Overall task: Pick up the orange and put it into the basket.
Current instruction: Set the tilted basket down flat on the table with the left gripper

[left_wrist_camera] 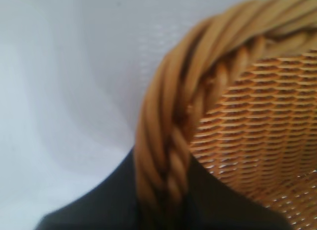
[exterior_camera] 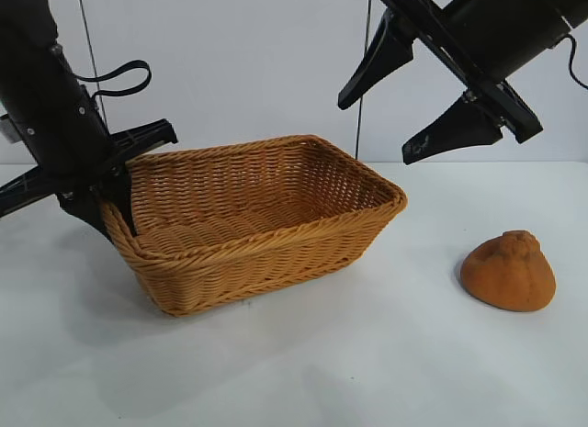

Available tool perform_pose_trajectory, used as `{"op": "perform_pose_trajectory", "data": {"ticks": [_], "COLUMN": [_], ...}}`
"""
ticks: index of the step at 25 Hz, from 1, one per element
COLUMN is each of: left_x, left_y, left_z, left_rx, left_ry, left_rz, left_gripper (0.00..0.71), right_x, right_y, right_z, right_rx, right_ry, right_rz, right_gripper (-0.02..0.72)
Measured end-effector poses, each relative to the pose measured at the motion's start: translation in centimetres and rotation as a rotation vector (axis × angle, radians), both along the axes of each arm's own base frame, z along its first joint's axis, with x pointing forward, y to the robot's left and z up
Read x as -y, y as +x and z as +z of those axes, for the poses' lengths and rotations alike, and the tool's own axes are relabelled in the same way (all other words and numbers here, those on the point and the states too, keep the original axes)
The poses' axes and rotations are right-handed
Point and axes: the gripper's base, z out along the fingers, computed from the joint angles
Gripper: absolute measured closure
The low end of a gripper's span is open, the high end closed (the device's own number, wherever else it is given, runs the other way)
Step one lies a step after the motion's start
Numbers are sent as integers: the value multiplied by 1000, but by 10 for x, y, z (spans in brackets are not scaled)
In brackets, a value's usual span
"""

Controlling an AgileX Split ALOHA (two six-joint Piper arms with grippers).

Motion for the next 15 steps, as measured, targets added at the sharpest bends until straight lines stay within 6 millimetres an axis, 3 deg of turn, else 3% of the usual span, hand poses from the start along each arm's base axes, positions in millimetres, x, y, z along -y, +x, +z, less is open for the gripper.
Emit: {"op": "perform_pose_trajectory", "data": {"ticks": [8,15], "left_x": [-9,-20], "left_y": [23,27], "left_z": [14,5], "left_rx": [-13,-41], "left_ry": [45,56], "left_rz": [-287,-302], "left_gripper": [625,625], "right_x": [0,0], "right_y": [0,-1], "right_z": [0,0], "right_rx": [-3,-4], "right_ry": [0,1], "right_rz": [3,4], "right_gripper": [186,186]}}
